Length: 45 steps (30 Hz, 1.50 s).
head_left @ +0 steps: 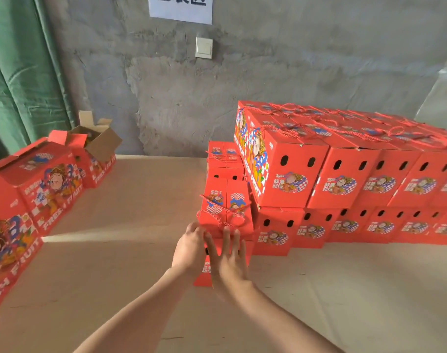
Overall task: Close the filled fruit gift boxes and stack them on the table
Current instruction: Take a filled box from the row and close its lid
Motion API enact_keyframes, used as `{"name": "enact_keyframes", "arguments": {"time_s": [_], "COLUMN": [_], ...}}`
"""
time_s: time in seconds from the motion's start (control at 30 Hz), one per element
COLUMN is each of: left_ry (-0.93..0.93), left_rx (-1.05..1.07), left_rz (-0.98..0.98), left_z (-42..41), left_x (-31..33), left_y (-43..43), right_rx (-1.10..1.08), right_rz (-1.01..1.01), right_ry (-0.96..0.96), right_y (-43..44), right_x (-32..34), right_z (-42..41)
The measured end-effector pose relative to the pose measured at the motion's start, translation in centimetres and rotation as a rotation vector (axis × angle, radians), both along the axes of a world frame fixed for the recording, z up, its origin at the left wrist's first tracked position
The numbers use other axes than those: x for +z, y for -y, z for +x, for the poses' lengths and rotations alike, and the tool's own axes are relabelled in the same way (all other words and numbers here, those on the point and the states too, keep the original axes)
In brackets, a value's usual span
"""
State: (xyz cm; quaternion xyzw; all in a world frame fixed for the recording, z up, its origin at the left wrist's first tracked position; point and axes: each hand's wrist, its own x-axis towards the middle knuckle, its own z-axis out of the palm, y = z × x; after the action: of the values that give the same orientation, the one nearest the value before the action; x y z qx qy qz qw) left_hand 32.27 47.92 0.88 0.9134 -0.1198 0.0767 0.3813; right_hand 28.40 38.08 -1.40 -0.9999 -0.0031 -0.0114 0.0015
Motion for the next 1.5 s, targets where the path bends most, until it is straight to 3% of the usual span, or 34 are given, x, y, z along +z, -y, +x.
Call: {"name": "enact_keyframes", "arguments": {"time_s": [0.13, 0.23, 0.3, 0.57, 0.77, 0.83, 0.97, 1.13, 1.27, 1.37, 1.5], "left_ry": [0.035, -0.025, -0.063, -0.078, -0.087, -0.064, -0.034, 0.074, 0.209, 0.343, 0.413], "left_rx": [-0.131, -0.193, -0.224, -0.141, -0.175, -0.133, 0.014, 0.169, 0.447, 0.578, 0.674], "left_rz": [0.211, 0.372, 0.4, 0.357, 0.384, 0.367, 0.324, 0.368, 0.227, 0.211, 0.203], "left_z": [0.6, 3.6, 5.0, 0.8, -5.5, -7.8, -11.7, -16.8, -20.1, -21.7, -22.4], "left_x": [-3.2, -1.6, 0.1, -0.9, 1.5, 2.5, 4.3, 6.0, 7.9, 10.0, 12.4], "left_y": [-0.3, -0.3, 0.5, -1.8, -8.8, -12.2, -19.0, -28.6, -36.8, -42.5, -48.6], "right_rx": [0.01, 0.02, 0.061, 0.113, 0.0, 0.018, 0.38, 0.701, 0.92, 0.977, 0.956], "right_rz": [-0.103, -0.185, -0.17, -0.126, 0.096, 0.117, 0.376, 0.372, 0.351, 0.423, 0.517], "right_ry": [0.07, 0.135, 0.002, -0.161, -0.204, -0.082, 0.131, -0.04, -0.054, -0.008, -0.145], "right_y": [0.6, 1.8, 3.1, 5.2, 4.0, 1.4, -7.6, -21.5, -31.5, -37.6, -44.2], "right_x": [-1.0, -0.4, 0.1, 1.9, 5.3, 6.0, 6.2, 5.6, 4.8, 6.5, 9.8], "right_z": [2.0, 3.2, 4.5, 7.2, 6.3, 5.2, 1.4, -3.0, -7.2, -9.1, -9.0]}}
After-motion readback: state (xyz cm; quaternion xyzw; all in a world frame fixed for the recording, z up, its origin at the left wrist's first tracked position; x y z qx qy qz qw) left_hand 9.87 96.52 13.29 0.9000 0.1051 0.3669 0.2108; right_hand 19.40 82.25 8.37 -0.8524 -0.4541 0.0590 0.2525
